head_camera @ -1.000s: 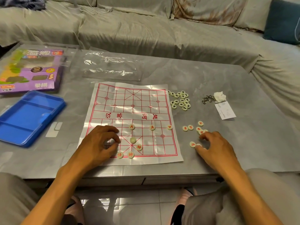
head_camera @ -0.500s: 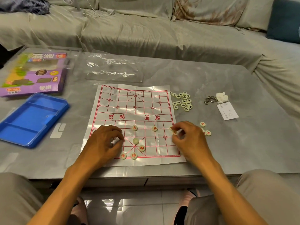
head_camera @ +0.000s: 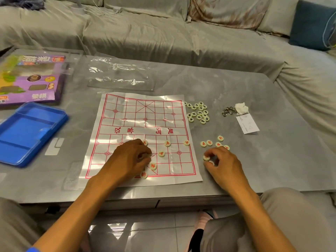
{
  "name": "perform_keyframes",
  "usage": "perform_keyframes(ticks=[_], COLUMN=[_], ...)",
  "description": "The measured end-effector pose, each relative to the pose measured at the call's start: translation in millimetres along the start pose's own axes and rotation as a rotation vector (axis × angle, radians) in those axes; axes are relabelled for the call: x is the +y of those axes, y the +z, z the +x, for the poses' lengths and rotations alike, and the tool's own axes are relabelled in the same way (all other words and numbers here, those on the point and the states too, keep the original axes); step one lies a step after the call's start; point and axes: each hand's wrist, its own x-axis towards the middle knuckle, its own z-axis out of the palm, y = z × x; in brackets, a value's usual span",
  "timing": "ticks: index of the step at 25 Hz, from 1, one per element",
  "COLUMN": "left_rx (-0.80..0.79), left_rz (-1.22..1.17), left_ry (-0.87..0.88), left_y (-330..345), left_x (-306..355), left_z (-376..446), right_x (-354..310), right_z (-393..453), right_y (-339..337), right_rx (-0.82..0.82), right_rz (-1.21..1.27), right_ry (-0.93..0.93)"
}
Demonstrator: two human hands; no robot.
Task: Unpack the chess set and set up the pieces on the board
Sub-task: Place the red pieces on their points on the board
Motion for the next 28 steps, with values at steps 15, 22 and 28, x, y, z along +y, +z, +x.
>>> perform_keyframes(ticks=[15, 22, 28], left_rx=[0.181, 0.188, 0.204], left_rz=[-0.039, -0.11, -0.015], left_ry=[-0.178, -0.194, -0.202], left_y=[-11.9, -30.1, -18.0], left_x=[-0.9, 7.7, -11.3], left_z=[-7.1, -16.9, -25.5], right_x=[-45.3, 5.6, 17.1], right_z=[7.3, 10.8, 20.9], right_y=[17.7, -16.1, -8.5], right_rx=[-0.069, 0.046, 0.164], right_rz=[0.178, 0.106, 0.04], right_ry=[-0.231, 0.008, -0.004])
